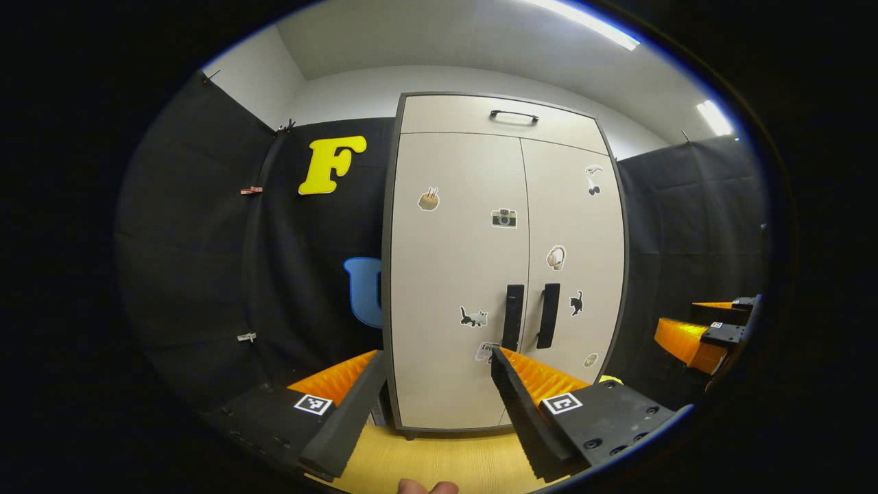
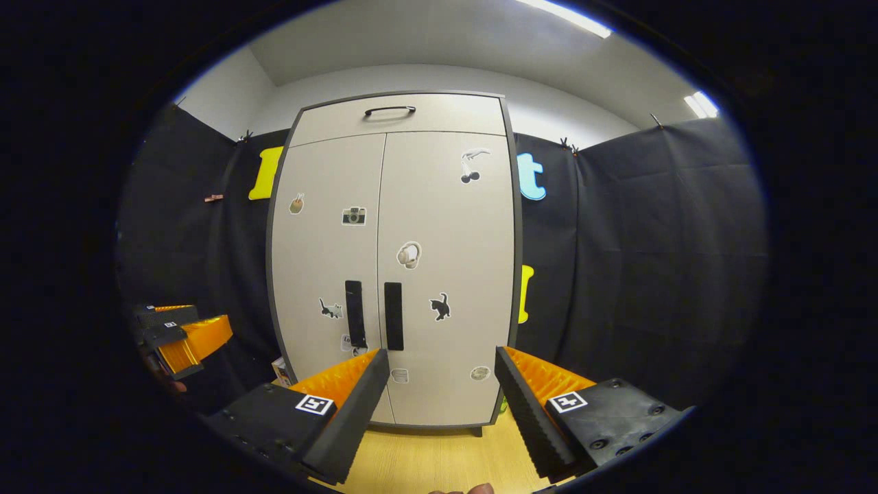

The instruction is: Open the right door of the double-door shoe cabinet with the right hand, and open the left door with the left hand.

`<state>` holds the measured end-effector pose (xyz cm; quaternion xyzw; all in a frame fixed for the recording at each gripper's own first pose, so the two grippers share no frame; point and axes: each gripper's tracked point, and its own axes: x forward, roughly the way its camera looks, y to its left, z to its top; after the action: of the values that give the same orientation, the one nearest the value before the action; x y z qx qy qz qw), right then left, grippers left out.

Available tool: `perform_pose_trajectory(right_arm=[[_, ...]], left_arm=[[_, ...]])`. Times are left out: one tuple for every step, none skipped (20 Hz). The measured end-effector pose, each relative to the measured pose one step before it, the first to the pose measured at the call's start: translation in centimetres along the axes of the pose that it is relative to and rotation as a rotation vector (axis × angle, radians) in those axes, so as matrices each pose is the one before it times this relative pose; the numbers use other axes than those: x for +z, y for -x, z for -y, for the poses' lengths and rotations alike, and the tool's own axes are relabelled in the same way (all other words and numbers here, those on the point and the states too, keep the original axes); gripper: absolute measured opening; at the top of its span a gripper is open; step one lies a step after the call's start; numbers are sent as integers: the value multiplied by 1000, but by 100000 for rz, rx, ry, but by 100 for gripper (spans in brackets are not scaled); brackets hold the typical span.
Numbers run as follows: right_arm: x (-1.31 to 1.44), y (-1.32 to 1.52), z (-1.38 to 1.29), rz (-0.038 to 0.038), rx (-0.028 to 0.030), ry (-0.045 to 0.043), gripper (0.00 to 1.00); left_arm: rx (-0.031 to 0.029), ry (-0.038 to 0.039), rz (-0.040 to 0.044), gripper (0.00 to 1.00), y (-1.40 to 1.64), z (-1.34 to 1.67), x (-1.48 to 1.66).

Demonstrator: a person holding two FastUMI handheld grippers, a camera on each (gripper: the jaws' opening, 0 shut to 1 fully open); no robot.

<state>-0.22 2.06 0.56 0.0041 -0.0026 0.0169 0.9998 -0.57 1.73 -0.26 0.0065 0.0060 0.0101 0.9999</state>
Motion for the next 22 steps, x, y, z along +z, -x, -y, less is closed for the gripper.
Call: perform_pose_trajectory(right_arm=[[87,-109,10,285,-266,-2,98],[45,-32,64,62,-268,303,97],[56,-74,-34,104,-56,184,97],[-8,-78,-92,-70,162,53,98],[39,-67,-161,4,284,-108,98],[42,-46,-237,23,365,-514,98],[174,-301,-228,263,469,-785,98],[149,-314,-361,262,594,-728,98],[251,-469,-323,694,696,-107,98],[269,-621,-271,851,343,438,97],[125,-726,-252,420,424,311,97],[123,-859,-435,524,707,-192,97],[24,-976,-532,84,822,-396,98],[-37,-1044,-453,323,688,-429,98],[-234,-1102,-355,-94,444,148,98],[-510,-1162,-524,-1025,768,453,98],[-128,-877,-487,-730,962,-120,98],[-296,-928,-523,-421,873,-295,98],[-75,-906,-389,-284,-80,-160,98],[-183,-990,-348,-17,184,-245,98],[-63,-1019,-384,275,-156,-332,98],[-163,-900,-257,-176,168,-349,98]], left_arm=[[-61,-148,-123,95,55,-25,-25],[-112,18,-240,95,-6,-75,-131],[-159,122,-217,95,-54,-43,-62],[45,215,-114,95,-95,-35,-149],[-40,199,-134,95,-31,-31,-20],[-87,141,-95,95,82,-7,-109],[-120,24,-33,95,17,-59,-4],[-141,-71,-117,95,59,-40,-149],[-198,-121,-145,95,23,-28,34],[-177,-134,-9,95,85,33,-38],[-188,-40,14,95,121,-67,-5],[-292,75,-26,95,81,16,-72],[-361,84,-107,95,192,5,-122],[-221,5,-286,95,72,-70,-179],[29,-24,-309,95,93,-102,-168],[102,134,-472,95,-47,-191,-303],[-2,240,-514,95,3,-117,-221],[120,196,-417,95,85,-200,-196],[244,70,-409,95,40,-270,-166],[387,12,-153,95,-18,-317,-209],[432,-83,-130,95,-37,-344,-118],[503,-49,-215,95,-18,-317,-160]])
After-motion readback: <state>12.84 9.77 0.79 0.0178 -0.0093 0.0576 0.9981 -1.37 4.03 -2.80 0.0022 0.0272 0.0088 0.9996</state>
